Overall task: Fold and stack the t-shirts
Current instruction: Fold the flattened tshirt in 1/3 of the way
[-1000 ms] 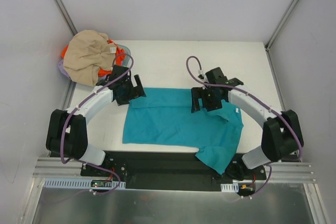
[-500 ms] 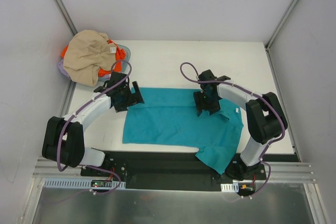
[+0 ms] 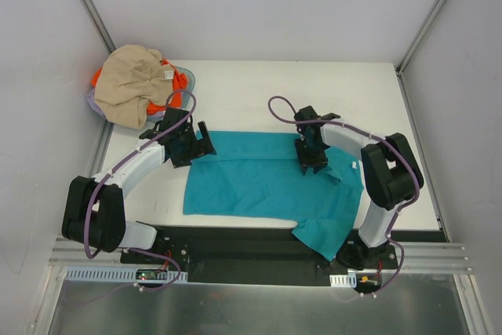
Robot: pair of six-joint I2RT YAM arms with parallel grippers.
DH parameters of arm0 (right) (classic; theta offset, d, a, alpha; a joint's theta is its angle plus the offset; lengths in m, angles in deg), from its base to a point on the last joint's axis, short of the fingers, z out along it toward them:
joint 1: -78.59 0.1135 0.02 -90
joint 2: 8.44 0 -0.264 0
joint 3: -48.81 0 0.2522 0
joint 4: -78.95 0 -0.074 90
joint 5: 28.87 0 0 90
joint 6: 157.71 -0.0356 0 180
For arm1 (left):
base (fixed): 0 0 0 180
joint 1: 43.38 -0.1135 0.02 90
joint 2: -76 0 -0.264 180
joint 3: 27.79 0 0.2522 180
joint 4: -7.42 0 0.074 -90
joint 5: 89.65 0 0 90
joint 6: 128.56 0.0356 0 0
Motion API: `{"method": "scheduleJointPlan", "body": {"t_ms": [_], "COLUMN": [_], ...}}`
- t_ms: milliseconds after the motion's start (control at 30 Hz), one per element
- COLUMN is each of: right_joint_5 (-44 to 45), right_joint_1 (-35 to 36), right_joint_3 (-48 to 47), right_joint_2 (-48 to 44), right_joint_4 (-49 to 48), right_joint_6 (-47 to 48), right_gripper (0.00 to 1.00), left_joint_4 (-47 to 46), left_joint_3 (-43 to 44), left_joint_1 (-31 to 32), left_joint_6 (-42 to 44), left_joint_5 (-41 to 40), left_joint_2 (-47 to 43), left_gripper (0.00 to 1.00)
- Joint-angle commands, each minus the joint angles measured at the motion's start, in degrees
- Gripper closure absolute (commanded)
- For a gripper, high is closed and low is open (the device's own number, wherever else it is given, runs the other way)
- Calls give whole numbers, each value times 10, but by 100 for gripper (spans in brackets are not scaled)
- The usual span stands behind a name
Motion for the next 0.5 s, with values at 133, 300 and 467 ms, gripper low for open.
{"method": "scheduleJointPlan", "body": {"t_ms": [133, 300, 467], "right_joint_5": [29, 33, 33], "right_joint_1": [-1, -1, 0], "right_joint_3": [-28, -29, -27], "right_joint_2": [9, 10, -8], "right_joint_4": [13, 13, 19], "right_joint_6": [-2, -16, -17], "right_gripper": [73, 86, 99], "left_joint_4": [6, 6, 9], "left_joint_3": [-4, -6, -5], "left_joint_1": [6, 6, 6], "left_joint_6": [5, 5, 5], "left_joint_5": [3, -2, -3], "left_joint_2": [-10, -10, -10], "left_gripper": [1, 1, 1]}}
